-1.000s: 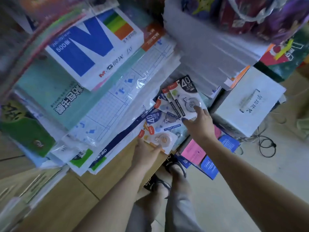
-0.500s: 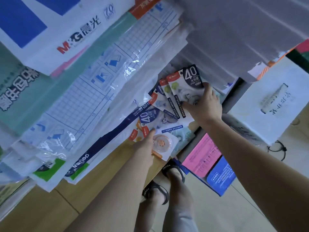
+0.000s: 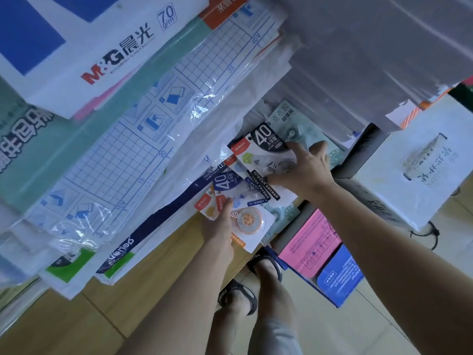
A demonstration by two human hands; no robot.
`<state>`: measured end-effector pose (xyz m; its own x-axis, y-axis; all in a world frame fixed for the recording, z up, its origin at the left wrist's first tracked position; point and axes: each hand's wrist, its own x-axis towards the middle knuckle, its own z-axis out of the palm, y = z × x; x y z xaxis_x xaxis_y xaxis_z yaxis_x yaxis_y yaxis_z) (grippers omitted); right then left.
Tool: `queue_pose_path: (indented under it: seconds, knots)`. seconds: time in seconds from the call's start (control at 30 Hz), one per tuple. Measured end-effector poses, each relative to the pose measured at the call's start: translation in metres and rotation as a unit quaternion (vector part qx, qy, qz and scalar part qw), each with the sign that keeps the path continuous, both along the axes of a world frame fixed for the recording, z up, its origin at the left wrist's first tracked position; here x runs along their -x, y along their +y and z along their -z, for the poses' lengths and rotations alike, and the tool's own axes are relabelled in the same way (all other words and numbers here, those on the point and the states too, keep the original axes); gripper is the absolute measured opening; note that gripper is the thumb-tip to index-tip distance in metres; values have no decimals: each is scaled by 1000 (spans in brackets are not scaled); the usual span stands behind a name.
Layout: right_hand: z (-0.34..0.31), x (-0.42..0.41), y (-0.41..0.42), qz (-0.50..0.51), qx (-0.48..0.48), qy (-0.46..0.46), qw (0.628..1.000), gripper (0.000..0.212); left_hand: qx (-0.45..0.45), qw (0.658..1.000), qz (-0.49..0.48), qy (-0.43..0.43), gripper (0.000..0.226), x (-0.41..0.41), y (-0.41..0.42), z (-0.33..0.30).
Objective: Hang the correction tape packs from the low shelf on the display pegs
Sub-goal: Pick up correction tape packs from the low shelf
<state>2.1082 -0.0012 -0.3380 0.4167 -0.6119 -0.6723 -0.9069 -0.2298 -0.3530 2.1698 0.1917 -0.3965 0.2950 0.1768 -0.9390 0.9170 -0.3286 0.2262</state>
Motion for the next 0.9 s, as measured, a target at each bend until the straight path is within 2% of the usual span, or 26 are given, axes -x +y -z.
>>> queue_pose_path:
  seconds: [0.13, 0.23, 0.33, 0.5, 0.63, 0.7, 0.87, 0.9]
  knots:
    - [-3, -6, 5, -47, -37, 3, 998, 108, 27, 1000, 3, 3, 36, -1, 1, -6]
    - [-2, -9, 12, -69, -63, 8, 996, 113, 41, 999, -6, 4, 39, -3, 2, -7]
    - [1, -11, 13, -50, -99, 34, 993, 115, 62, 998, -6, 3, 41, -5, 6, -7]
    - [8, -14, 10, 21, -193, 45, 980, 136, 80, 997, 8, -16, 39, -7, 16, -4]
    - [21, -11, 18, -17, -212, 83, 973, 110, 88, 996, 20, -8, 46, -5, 26, 2]
    - [26, -8, 21, -20, -220, 81, 972, 108, 98, 995, 23, -7, 47, -4, 30, 6]
    - [21, -7, 31, -82, -211, 74, 971, 158, 130, 991, 35, -15, 46, -3, 34, 3]
    - [14, -8, 35, -105, -206, 69, 970, 159, 136, 990, 30, -16, 46, -2, 35, 1]
